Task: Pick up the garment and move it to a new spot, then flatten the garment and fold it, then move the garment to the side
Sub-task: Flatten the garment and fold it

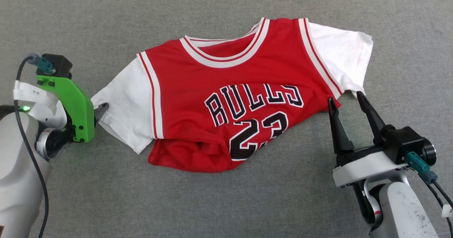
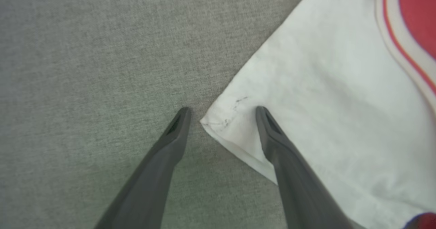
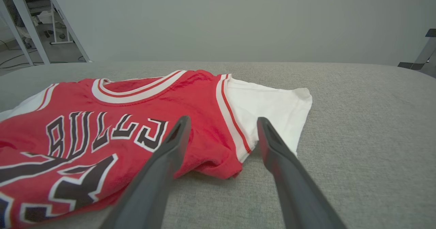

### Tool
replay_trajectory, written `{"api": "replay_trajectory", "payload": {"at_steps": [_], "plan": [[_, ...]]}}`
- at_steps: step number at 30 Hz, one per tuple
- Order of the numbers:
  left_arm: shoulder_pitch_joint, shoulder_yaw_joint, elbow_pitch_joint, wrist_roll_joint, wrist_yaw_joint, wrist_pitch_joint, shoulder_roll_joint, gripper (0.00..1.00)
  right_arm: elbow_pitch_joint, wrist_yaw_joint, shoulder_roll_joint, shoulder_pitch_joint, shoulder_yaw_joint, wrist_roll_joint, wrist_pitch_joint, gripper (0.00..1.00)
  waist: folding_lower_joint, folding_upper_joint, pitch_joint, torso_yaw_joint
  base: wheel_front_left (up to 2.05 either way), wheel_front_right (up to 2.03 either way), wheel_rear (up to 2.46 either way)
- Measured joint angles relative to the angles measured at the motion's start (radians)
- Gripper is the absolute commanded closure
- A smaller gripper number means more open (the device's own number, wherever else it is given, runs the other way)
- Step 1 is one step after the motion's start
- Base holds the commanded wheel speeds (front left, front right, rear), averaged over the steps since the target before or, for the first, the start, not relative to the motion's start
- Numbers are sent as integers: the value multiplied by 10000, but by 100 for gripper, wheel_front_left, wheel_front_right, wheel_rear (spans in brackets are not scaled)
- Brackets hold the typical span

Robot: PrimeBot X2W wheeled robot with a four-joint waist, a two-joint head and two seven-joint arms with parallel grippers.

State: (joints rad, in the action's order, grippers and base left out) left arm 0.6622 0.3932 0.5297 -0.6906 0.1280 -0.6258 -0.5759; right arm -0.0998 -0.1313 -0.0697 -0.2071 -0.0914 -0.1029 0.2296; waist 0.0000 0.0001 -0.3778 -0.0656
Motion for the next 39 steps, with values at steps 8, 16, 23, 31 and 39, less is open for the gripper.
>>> {"api": "replay_trajectory", "payload": {"at_steps": [8,16,23,31,39], "plan": [[-8,-96,-46,-1057,0,157,134,100,-61,0,-132,-8,127,35,-61,0,0,0,123,44,0,0,0],[-350,-581,-1511,-1622,-8,922,144,100,109,0,-1145,-404,573,-280,-1762,0,0,0,547,408,0,0,0],[-1242,-828,-3893,-1967,-539,416,-226,100,21,0,-2174,-1698,1078,-1891,-6031,0,0,0,491,841,0,0,0],[-1716,-934,-6096,-2084,-986,257,-399,100,-593,2,-2800,-4072,1755,-2240,-10376,0,1,0,-86,1263,0,0,0],[-1751,-865,-6807,-2071,-1089,178,-476,100,-1666,2,-3189,-5258,1845,-2080,-11954,0,0,0,-642,1741,0,0,0]]}}
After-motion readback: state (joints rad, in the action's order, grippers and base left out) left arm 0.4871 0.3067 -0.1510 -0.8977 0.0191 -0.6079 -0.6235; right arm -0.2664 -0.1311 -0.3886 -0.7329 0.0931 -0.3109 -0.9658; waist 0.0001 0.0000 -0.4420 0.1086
